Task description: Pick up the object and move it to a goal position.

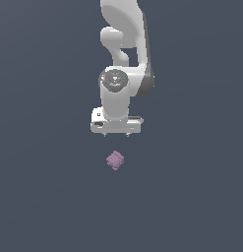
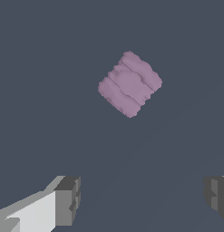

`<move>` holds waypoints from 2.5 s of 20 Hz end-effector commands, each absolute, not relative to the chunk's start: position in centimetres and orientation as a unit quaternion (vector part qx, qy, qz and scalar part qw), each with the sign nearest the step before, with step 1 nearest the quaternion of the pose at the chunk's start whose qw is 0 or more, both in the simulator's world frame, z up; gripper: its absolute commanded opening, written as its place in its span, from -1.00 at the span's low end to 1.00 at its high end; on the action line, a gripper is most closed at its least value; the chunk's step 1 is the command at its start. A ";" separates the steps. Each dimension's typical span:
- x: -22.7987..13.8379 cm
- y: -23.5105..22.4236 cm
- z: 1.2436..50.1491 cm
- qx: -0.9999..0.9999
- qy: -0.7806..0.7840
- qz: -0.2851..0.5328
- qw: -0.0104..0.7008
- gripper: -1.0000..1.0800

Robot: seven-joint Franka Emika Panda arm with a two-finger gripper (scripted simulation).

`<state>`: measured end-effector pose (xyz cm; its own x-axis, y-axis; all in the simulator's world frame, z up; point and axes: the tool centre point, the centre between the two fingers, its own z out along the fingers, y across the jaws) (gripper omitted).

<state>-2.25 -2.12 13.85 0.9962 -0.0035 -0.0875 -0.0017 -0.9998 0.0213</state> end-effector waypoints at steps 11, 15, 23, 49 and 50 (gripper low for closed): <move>-1.0 0.9 15.5 1.000 0.005 -0.021 -0.005 0.92; -1.0 0.7 15.3 1.000 0.001 -0.022 -0.004 0.92; -0.1 0.3 14.6 0.999 -0.045 -0.020 -0.004 0.92; 5.3 -2.5 9.4 0.942 -0.336 -0.001 0.000 0.92; 5.4 -2.5 9.3 0.941 -0.340 -0.001 0.000 0.92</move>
